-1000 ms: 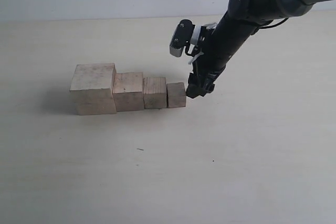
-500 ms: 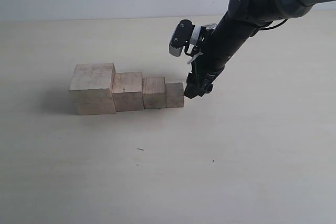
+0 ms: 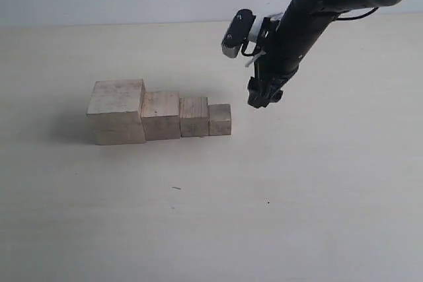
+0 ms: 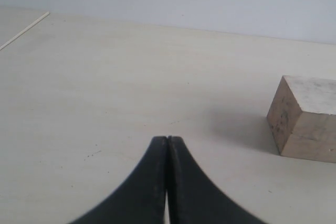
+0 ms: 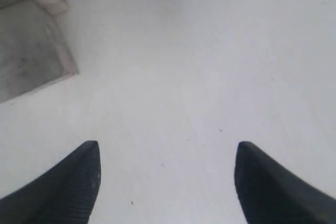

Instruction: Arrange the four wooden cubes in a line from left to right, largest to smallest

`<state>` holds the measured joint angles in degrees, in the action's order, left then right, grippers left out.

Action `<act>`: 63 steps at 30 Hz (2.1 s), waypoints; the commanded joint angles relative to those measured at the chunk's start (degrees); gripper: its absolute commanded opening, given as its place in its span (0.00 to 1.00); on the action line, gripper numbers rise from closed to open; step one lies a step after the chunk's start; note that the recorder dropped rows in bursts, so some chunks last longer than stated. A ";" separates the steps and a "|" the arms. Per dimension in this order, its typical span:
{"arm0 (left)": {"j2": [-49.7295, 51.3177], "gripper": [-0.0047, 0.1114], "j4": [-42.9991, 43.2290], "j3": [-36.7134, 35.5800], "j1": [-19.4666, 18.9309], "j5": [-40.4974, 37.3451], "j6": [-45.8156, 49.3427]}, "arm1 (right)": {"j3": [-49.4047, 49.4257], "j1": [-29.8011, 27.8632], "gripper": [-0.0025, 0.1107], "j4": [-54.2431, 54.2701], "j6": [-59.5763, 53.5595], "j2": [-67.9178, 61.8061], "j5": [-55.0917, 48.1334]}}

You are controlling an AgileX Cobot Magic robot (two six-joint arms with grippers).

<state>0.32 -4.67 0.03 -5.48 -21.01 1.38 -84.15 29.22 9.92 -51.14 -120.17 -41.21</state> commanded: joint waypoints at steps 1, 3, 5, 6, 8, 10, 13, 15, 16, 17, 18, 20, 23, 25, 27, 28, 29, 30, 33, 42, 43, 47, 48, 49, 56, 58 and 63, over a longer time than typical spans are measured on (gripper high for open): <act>-0.32 0.04 0.01 -0.03 0.40 0.68 -0.13 | -0.17 0.07 0.41 -2.39 26.21 5.57 -4.46; -0.32 0.04 0.01 -0.03 0.40 0.68 -0.13 | -0.17 0.07 0.19 -1.30 33.77 8.29 -7.19; -0.32 0.04 0.01 -0.03 0.40 0.68 -0.13 | -0.17 0.07 0.02 1.68 34.66 10.93 -11.12; -0.32 0.04 0.01 -0.03 0.40 0.68 -0.13 | -0.17 0.07 0.02 4.68 34.84 12.50 -13.31; -0.32 0.04 0.01 -0.03 0.40 0.68 -0.13 | 1.01 0.07 0.02 9.34 35.81 15.83 -13.18; -0.32 0.04 0.01 -0.03 0.40 0.68 -0.13 | 6.08 0.07 0.02 11.73 41.11 22.02 -6.22; -0.32 0.04 0.01 -0.03 0.40 0.68 -0.13 | 18.59 0.07 0.02 12.13 47.84 34.08 6.13; -0.32 0.04 0.01 -0.03 0.40 0.68 -0.13 | 25.93 0.07 0.02 12.57 48.32 41.90 10.52; -0.32 0.04 0.01 -0.03 0.40 0.68 -0.13 | 27.72 0.07 0.02 12.17 48.32 43.80 10.53; -0.32 0.04 0.01 -0.03 0.40 0.68 -0.13 | 29.05 0.07 0.02 12.17 48.32 46.10 10.53; -0.32 0.04 0.01 -0.03 0.40 0.68 -0.13 | 29.95 0.07 0.02 12.17 48.32 48.12 10.30; -0.32 0.04 0.01 -0.03 0.40 0.68 -0.13 | 30.48 0.07 0.02 12.17 48.32 51.55 9.55; -0.32 0.04 0.01 -0.03 0.40 0.68 -0.13 | 30.54 0.07 0.02 12.17 48.32 55.22 9.99; -0.32 0.04 0.01 -0.03 0.40 0.68 -0.13 | 30.54 0.07 0.02 12.17 48.32 57.21 9.99; -0.32 0.04 0.01 -0.03 0.40 0.68 -0.13 | 30.54 0.07 0.02 12.17 48.32 59.17 10.09; -0.32 0.04 0.01 -0.03 0.40 0.68 -0.13 | 30.54 0.07 0.02 12.17 48.32 59.85 10.09; -0.32 0.04 0.01 -0.03 0.40 0.68 -0.13 | 30.54 0.07 0.02 12.17 48.32 60.69 10.09; -0.32 0.04 0.01 -0.03 0.40 0.68 -0.13 | 30.54 0.07 0.02 12.17 48.32 61.45 10.09; -0.32 0.04 0.01 -0.03 0.40 0.68 -0.13 | 30.54 0.07 0.02 10.58 48.10 63.63 11.48; -0.32 0.04 0.01 -0.03 0.40 0.68 -0.13 | 30.54 -0.20 0.02 -5.15 49.87 70.65 11.12; -0.32 0.04 0.01 -0.03 0.40 0.68 -0.13 | 30.54 -0.75 0.02 -6.06 50.17 71.73 10.99; -0.32 0.04 0.01 -0.03 0.40 0.68 -0.13 | 33.48 -6.85 0.02 -5.96 50.29 76.88 11.46; -0.32 0.04 0.01 -0.03 0.40 0.68 -0.13 | 35.23 -9.67 0.02 -5.87 50.29 79.06 11.76; -0.32 0.04 0.01 -0.03 0.40 0.68 -0.13 | 37.32 -11.63 0.02 -5.87 50.29 80.70 12.39; -0.32 0.04 0.01 -0.03 0.40 0.68 -0.13 | 54.93 -27.88 0.02 -5.87 50.29 98.52 17.40; -0.32 0.04 0.01 -0.03 0.40 0.68 -0.13 | 59.71 -30.95 0.02 -6.02 50.29 103.77 17.90; -0.32 0.04 0.01 -0.03 0.40 0.68 -0.13 | 67.87 -33.87 0.02 -5.91 50.29 113.77 19.33</act>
<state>0.32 -4.67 0.03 -5.48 -21.01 1.38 -19.82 -3.81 4.36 -0.87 -9.98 -23.97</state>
